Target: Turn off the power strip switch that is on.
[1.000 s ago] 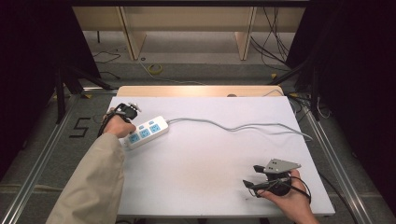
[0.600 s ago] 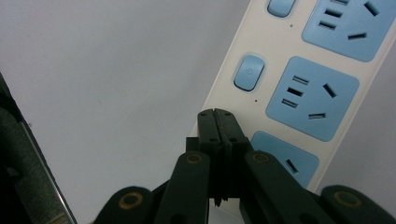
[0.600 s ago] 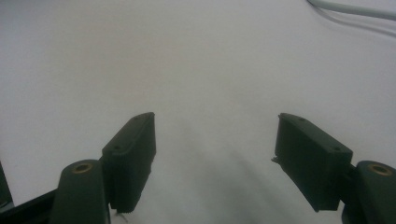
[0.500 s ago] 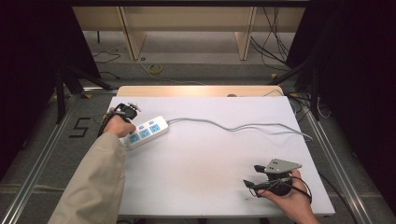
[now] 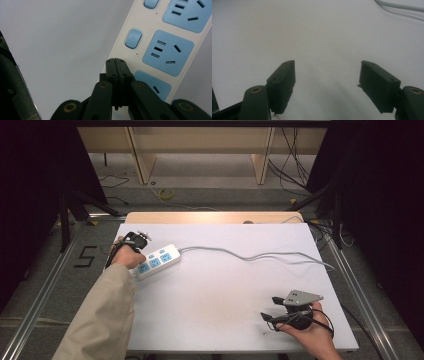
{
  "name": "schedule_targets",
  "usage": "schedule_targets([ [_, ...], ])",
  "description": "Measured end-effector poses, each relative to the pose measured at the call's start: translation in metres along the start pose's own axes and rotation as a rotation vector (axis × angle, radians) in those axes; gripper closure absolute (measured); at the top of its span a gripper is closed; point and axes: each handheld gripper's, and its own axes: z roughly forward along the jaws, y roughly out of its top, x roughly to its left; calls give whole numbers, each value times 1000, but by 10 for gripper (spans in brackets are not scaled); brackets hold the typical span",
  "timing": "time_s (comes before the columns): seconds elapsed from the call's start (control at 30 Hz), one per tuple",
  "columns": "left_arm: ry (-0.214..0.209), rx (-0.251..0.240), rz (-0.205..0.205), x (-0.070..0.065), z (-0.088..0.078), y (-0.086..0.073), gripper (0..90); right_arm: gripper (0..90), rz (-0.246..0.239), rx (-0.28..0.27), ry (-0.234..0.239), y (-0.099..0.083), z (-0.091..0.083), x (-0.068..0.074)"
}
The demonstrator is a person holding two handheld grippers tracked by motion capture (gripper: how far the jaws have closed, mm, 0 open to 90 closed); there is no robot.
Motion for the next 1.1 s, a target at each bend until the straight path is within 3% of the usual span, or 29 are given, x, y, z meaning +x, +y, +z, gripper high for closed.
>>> schedule_targets([
  [0.3,-3,-48,-40,1,0,-6,897,300,1,-2,0,0,0,0],
  [0.47,4,-43,-19,0,0,-6,898,300,2,-2,0,0,0,0],
  [0.83,-4,-60,-21,2,-5,-10,897,300,-1,-3,-3,0,-1,-1],
  [1.03,-20,-109,-43,3,-8,-15,896,299,2,-2,-1,0,0,-1],
  [1.1,-28,-118,-33,3,-11,-16,882,299,5,-3,-2,0,0,-1],
])
